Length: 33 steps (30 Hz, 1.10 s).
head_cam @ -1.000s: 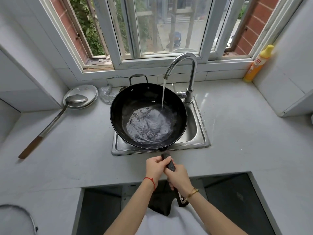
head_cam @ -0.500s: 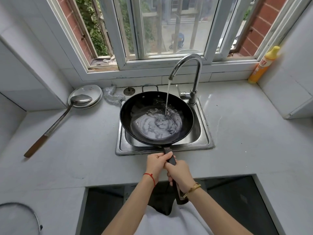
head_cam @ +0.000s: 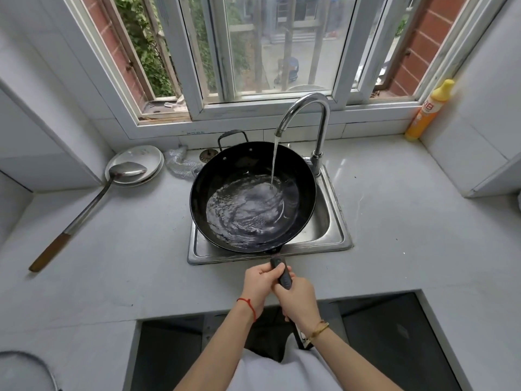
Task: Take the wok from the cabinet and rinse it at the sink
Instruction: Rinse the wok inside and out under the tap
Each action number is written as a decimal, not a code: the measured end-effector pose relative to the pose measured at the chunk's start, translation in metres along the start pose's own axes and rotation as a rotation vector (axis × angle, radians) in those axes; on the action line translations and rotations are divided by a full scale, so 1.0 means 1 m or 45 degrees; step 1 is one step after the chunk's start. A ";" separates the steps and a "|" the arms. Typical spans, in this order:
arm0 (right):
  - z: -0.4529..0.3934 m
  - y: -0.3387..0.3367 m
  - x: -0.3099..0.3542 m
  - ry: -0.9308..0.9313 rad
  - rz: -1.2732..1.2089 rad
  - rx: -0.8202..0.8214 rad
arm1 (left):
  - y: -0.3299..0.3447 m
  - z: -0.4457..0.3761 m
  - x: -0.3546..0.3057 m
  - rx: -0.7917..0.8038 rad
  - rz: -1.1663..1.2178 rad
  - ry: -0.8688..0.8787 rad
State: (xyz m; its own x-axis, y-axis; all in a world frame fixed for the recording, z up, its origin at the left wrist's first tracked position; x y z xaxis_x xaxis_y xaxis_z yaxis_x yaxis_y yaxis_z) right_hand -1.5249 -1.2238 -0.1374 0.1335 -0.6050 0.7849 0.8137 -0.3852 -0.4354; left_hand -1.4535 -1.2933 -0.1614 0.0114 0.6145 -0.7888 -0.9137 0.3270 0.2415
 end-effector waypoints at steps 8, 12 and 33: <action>-0.002 0.010 -0.003 0.183 -0.359 0.157 | -0.007 -0.006 -0.003 -0.148 -0.226 0.118; -0.004 0.012 0.002 0.217 -0.400 0.166 | -0.010 -0.008 -0.007 -0.155 -0.258 0.150; -0.012 0.001 -0.007 0.116 -0.176 0.071 | 0.002 -0.016 0.002 -0.035 -0.106 -0.020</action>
State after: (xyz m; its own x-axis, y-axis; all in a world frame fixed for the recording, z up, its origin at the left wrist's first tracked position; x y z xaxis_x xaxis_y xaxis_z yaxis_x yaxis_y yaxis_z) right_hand -1.5325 -1.2281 -0.1489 -0.0317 -0.6103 0.7916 0.8513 -0.4314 -0.2985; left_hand -1.4617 -1.3033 -0.1712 0.0937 0.5972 -0.7966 -0.9200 0.3578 0.1600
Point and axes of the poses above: each hand's wrist, its own z-axis away from the middle knuckle, its own y-axis out of the palm, x = y × z, the point moved 3 cm from there along -z, towards the middle knuckle, and after that the axes turned 3 degrees about -x, right-handed, at the moved point
